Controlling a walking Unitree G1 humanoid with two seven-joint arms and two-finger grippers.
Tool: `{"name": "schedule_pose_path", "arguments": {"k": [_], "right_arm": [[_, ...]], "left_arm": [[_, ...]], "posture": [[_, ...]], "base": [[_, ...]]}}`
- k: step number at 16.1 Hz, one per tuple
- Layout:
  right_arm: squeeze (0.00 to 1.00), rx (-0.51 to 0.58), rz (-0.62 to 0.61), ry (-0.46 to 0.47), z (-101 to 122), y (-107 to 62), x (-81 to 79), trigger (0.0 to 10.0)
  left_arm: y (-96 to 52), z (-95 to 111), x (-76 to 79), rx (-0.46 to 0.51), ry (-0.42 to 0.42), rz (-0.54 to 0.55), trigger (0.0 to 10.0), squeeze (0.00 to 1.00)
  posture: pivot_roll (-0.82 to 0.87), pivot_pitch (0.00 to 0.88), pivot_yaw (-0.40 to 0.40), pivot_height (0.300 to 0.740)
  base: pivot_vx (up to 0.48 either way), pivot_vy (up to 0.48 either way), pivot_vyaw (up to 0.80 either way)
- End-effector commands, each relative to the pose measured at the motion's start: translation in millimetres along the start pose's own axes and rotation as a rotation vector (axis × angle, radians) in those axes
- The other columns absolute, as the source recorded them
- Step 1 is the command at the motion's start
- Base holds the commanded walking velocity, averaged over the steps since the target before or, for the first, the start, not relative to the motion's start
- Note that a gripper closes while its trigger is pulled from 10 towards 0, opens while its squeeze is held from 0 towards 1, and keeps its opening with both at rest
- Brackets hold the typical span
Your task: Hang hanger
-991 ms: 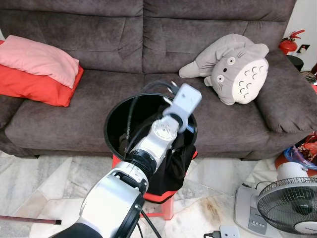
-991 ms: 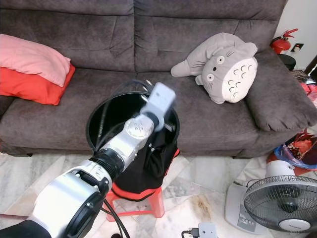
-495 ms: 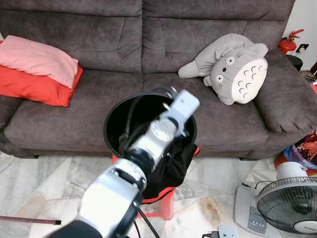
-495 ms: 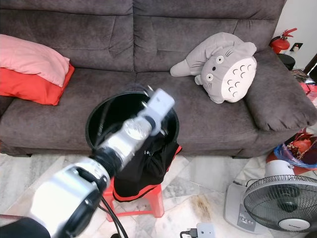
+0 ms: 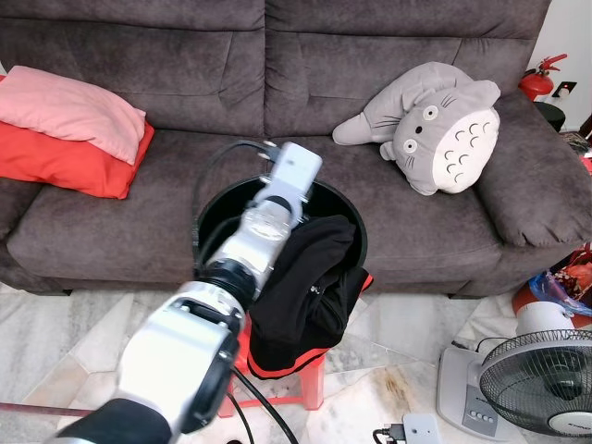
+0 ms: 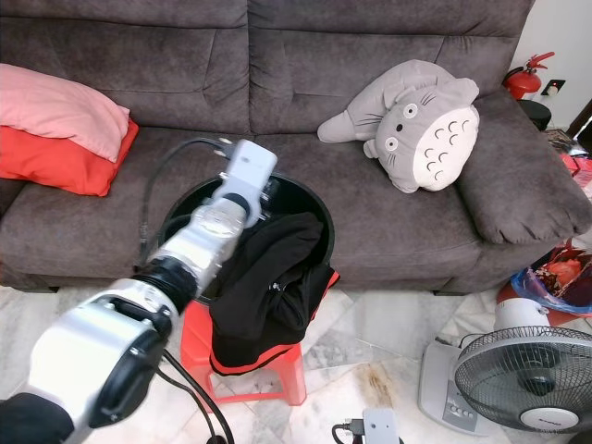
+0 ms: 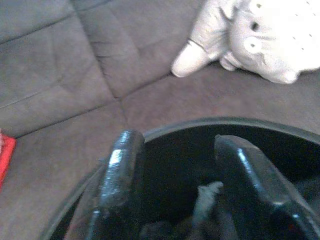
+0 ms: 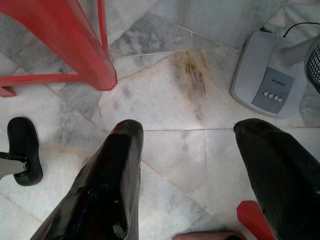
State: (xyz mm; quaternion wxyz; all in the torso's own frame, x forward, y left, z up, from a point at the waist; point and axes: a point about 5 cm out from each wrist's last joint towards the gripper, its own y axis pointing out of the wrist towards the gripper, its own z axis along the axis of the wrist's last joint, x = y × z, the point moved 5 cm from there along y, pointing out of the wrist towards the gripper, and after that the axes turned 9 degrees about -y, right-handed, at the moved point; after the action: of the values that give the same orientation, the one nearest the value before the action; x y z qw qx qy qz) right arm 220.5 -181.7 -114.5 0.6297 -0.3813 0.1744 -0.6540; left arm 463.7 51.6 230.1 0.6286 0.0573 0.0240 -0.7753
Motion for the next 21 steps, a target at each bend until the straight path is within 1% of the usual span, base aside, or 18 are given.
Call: {"name": "schedule_pose_path", "arguments": {"k": [1,2,3,4,6,7,8,9,10,12,14,15,16,17,18,19,20,21], "right_arm": [[0.00,-0.032,0.000,-0.002,-11,-2.8,-1.2,10.0],[0.00,-0.036,-0.003,0.000,-16,-4.7,-0.9,10.0],[0.00,-0.038,-0.002,0.000,-18,-5.6,-1.6,10.0],[0.00,-0.038,0.000,0.000,-19,-6.2,-3.3,10.0],[0.00,-0.035,0.006,-0.001,-18,-6.7,-6.0,10.0],[0.00,-0.033,0.008,-0.002,-18,-6.9,-7.3,10.0],[0.00,-0.031,0.008,-0.002,-17,-6.9,-7.7,10.0],[0.00,-0.029,0.007,-0.002,-17,-6.8,-7.6,10.0],[0.00,-0.027,0.005,-0.001,-17,-6.7,-6.9,10.0],[0.00,-0.028,0.002,-0.001,-17,-6.5,-5.3,10.0],[0.00,-0.038,0.009,-0.005,-20,-7.0,-6.0,10.0],[0.00,-0.041,0.012,-0.006,-20,-7.2,-6.4,10.0],[0.00,-0.047,0.015,-0.006,-22,-7.5,-7.1,10.0],[0.00,-0.049,0.018,-0.007,-22,-7.7,-7.5,10.0],[0.00,-0.050,0.020,-0.007,-23,-7.7,-7.8,10.0],[0.00,-0.051,0.020,-0.008,-23,-7.7,-7.9,10.0],[0.00,-0.052,0.021,-0.010,-23,-7.8,-7.9,10.0],[0.00,-0.053,0.020,-0.010,-23,-7.8,-7.6,10.0]], "left_arm": [[-2.1,6,-10.7,0.056,-0.048,-0.003,10.0,1.00],[-5.6,5,-26.0,0.077,-0.070,-0.008,10.0,1.00],[-10.3,0,-47.7,0.075,-0.075,0.029,10.0,1.00],[-18.4,-7,-74.9,0.074,-0.103,0.087,10.0,1.00],[-31.0,-10,-90.1,0.112,-0.130,0.070,10.0,1.00],[-38.8,-10,-92.0,0.143,-0.162,0.031,10.0,1.00],[-52.0,-17,-96.1,0.146,-0.174,-0.024,10.0,1.00],[-61.8,-24,-101.4,0.140,-0.169,-0.049,10.0,1.00],[-72.9,-33,-113.2,0.118,-0.178,-0.052,10.0,1.00],[-102.3,-41,-132.8,0.089,-0.240,-0.110,10.0,1.00],[-124.2,-53,-148.7,0.034,-0.219,-0.127,10.0,1.00],[-129.5,-56,-153.6,0.020,-0.213,-0.123,10.0,1.00],[-141.2,-62,-159.7,-0.005,-0.214,-0.116,10.0,1.00],[-151.5,-68,-156.3,-0.029,-0.247,-0.143,10.0,1.00],[-159.3,-73,-146.7,-0.057,-0.283,-0.198,10.0,1.00],[-169.4,-78,-133.6,-0.096,-0.317,-0.267,10.0,1.00],[-179.1,-81,-121.7,-0.125,-0.323,-0.322,10.0,1.00],[-182.0,-81,-117.9,-0.124,-0.353,-0.323,10.0,1.00]], "posture": [[-0.09,0.214,-0.033,0.740],[-0.08,0.215,-0.033,0.740],[-0.07,0.220,-0.031,0.740],[-0.07,0.221,-0.030,0.740],[-0.07,0.221,-0.030,0.740],[-0.06,0.224,-0.034,0.740],[-0.05,0.222,-0.033,0.740],[-0.05,0.222,-0.033,0.740],[-0.06,0.219,-0.030,0.740],[-0.05,0.218,-0.031,0.740],[-0.04,0.214,-0.029,0.740],[-0.04,0.212,-0.029,0.740],[-0.04,0.210,-0.026,0.740],[-0.04,0.206,-0.025,0.740],[-0.04,0.203,-0.025,0.740],[-0.04,0.200,-0.025,0.740],[-0.04,0.196,-0.024,0.740],[-0.03,0.193,-0.023,0.740]], "base": [[0.000,0.000,0.00],[0.000,0.000,0.00],[0.000,0.000,0.00],[0.000,0.000,0.00],[0.000,0.000,0.00],[0.000,0.000,0.00],[0.000,0.000,0.00],[0.000,0.000,0.00],[0.000,0.000,0.00],[0.000,0.000,0.00],[0.000,0.000,0.00],[0.000,0.000,0.00],[0.000,0.000,0.00],[0.000,0.000,0.00],[0.000,0.000,0.00],[0.000,0.000,0.00],[0.000,0.000,0.00],[0.000,0.000,0.00]]}}
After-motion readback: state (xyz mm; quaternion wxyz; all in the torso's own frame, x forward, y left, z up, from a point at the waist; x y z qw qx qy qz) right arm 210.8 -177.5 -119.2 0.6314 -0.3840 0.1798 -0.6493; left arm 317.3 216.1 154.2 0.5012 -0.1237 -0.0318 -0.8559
